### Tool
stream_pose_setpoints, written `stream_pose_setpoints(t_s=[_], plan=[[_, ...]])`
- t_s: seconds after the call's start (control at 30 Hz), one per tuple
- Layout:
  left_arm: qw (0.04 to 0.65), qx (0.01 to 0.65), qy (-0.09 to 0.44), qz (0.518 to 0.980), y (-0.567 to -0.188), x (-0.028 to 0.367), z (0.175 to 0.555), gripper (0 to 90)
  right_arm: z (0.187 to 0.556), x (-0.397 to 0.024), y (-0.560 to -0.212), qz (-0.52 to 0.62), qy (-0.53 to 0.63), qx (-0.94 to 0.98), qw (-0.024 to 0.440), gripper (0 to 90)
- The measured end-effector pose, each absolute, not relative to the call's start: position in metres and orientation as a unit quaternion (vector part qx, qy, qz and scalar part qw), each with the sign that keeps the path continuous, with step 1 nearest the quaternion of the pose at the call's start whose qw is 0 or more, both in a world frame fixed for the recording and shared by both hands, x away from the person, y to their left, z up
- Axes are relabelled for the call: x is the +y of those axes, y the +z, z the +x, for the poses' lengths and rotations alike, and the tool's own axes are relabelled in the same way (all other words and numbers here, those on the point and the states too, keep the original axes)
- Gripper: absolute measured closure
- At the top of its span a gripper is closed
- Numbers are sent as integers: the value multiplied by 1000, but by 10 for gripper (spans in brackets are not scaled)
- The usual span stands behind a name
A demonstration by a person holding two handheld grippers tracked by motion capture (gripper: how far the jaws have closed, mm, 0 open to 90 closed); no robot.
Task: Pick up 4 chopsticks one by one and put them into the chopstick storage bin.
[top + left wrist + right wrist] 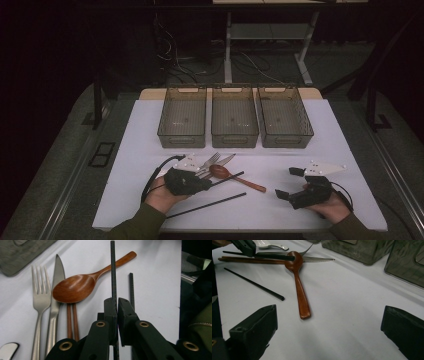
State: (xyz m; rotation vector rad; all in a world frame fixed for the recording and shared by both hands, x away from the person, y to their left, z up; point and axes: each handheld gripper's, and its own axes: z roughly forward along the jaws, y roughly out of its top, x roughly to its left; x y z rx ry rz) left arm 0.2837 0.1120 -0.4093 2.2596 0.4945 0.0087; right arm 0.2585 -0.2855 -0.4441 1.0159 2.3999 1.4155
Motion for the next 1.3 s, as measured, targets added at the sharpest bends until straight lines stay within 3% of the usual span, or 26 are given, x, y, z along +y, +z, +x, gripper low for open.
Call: stream_pose_setpoints(t_s=[1.3], plan=[[420, 247, 52, 872, -374, 120, 328, 854, 257, -285, -443, 341, 481, 803, 86, 6]])
